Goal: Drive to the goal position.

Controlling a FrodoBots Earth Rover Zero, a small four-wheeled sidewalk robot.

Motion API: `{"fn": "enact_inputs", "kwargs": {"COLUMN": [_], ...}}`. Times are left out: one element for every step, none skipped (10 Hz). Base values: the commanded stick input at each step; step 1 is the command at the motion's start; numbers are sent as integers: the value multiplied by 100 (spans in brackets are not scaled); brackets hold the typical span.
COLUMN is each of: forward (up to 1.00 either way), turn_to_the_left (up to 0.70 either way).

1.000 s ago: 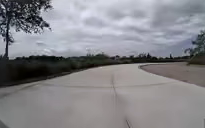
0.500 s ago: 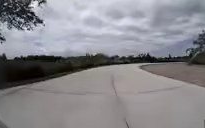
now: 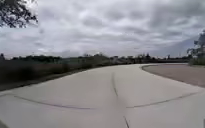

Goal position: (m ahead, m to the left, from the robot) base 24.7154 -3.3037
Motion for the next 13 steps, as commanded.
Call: {"fn": "enact_inputs", "kwargs": {"forward": [85,85,85,85,85,85,85,85,85,85,85,85,85], "turn_to_the_left": [0,0,0,0,0,0,0,0,0,0,0,0,0]}}
